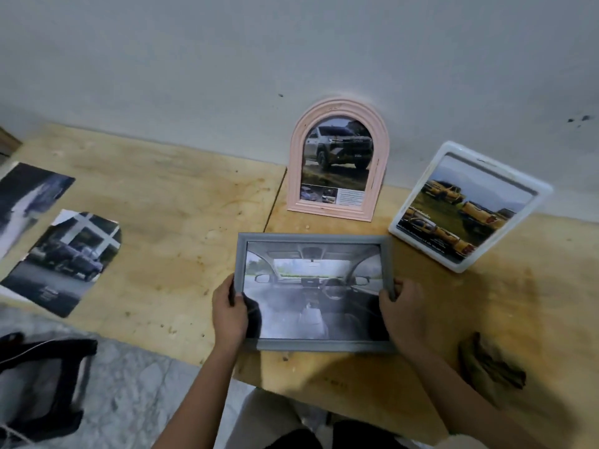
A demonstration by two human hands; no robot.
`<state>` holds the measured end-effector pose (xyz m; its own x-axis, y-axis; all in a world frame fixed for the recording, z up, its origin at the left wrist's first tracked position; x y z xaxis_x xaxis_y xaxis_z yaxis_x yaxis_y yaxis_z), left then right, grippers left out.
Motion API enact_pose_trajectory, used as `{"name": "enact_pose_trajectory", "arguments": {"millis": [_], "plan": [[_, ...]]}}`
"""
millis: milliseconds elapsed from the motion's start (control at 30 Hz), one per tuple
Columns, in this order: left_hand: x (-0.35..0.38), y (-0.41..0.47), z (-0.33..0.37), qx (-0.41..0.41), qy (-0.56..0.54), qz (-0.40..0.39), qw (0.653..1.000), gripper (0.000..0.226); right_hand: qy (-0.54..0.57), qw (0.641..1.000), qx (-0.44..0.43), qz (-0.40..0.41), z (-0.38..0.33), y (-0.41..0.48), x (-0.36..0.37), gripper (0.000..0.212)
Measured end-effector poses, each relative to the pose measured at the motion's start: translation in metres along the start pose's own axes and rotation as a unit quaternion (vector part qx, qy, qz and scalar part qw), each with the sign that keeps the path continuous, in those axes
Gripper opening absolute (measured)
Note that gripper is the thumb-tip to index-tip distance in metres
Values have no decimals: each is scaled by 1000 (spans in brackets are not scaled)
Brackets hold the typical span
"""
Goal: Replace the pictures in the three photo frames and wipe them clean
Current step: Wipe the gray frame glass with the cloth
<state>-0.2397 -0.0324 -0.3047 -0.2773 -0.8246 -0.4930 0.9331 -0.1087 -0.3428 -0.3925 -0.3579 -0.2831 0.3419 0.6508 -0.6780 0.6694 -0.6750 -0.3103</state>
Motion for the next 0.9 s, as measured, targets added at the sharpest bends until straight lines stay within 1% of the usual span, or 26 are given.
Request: {"name": "enact_pose_trajectory", "arguments": {"millis": [100, 167, 233, 300, 367, 433, 500, 633, 700, 833, 900], "plan": [[-51, 6, -3, -6, -46, 85, 995, 35, 2, 998, -55, -31, -38, -2, 27, 12], [-85, 17, 5, 22, -57, 127, 990, 35, 3, 995, -89, -37, -68, -2, 44, 11], [-118, 36, 10, 52, -59, 154, 985, 35, 7, 993, -107, -51, -100, 2, 66, 13], [-149, 62, 11, 65, -68, 180, 979, 34, 10, 991, -120, -57, -134, 10, 90, 14], [-175, 92, 14, 79, -89, 191, 974, 33, -9, 989, -147, -25, -169, 19, 108, 18], [-199, 127, 15, 93, -99, 185, 973, 33, -18, 988, -155, 13, -205, 31, 126, 26], [-218, 161, 16, 97, -108, 177, 973, 34, -9, 989, -145, 29, -235, 42, 145, 30], [-250, 225, 31, 114, -111, 164, 973, 35, -10, 990, -115, 76, -288, 67, 175, 30], [-253, 246, 44, 123, -115, 155, 973, 34, -19, 989, -101, 104, -302, 76, 177, 28], [-245, 283, 73, 153, -120, 124, 973, 34, -30, 981, -86, 171, -313, 89, 172, 17], [-236, 297, 82, 159, -114, 105, 975, 34, -29, 981, -53, 184, -312, 95, 168, 17]]}}
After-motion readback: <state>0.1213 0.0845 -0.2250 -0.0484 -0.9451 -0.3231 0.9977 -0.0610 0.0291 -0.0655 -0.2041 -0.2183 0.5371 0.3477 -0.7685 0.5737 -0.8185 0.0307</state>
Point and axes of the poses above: each hand's wrist, its own y-axis towards the middle knuckle, its own x-axis out of the palm, z = x × y, the point moved 8 cm from there along y, towards the middle knuckle, and after that the axes turned 9 degrees about -z, right-handed, at the moved point
